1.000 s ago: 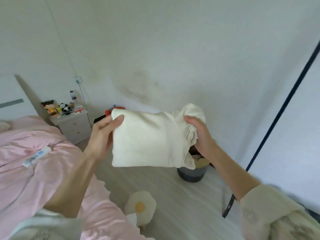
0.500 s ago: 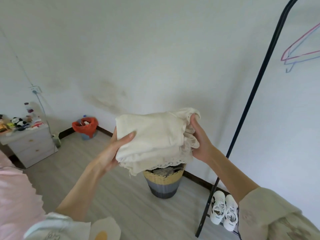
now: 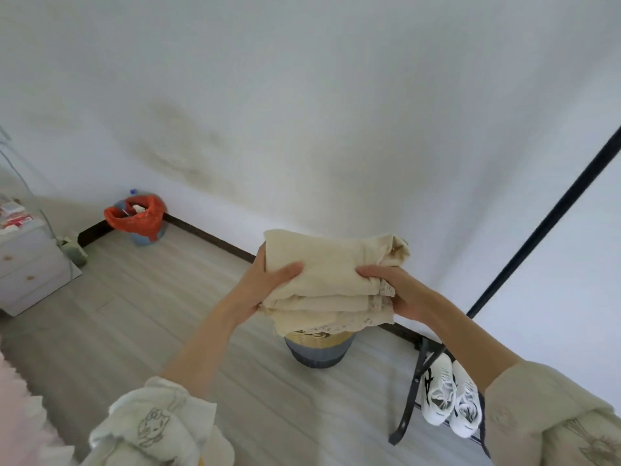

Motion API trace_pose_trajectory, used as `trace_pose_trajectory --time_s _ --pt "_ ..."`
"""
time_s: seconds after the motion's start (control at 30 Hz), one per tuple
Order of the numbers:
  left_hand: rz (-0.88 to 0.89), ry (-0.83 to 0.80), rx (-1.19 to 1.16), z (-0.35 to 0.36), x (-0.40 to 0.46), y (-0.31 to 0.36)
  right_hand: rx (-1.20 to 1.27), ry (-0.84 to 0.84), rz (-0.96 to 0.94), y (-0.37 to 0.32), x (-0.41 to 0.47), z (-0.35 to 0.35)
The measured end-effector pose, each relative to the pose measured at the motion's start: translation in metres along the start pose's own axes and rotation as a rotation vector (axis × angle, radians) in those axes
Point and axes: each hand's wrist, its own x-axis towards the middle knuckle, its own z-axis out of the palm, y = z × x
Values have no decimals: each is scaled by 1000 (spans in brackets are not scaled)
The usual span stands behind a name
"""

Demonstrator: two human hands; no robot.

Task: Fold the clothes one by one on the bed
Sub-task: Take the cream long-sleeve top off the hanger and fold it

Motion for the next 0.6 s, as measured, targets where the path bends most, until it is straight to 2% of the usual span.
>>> trace_pose_trajectory --time_s 0.2,0.3,0.47,0.53,0.6 --pt "-144 -7 -32 -31 106 -22 55 273 0 3 107 -11" --pt "-286 -41 -121 -40 156 -40 115 368 26 13 164 -28" --pt "-431 75 -167 -53 252 -105 134 386 129 41 265 -66" --pt "-504 63 -181 -53 304 -157 90 385 211 70 317 -91" --pt "-558 28 -175 -58 323 -179 37 377 259 78 337 -99"
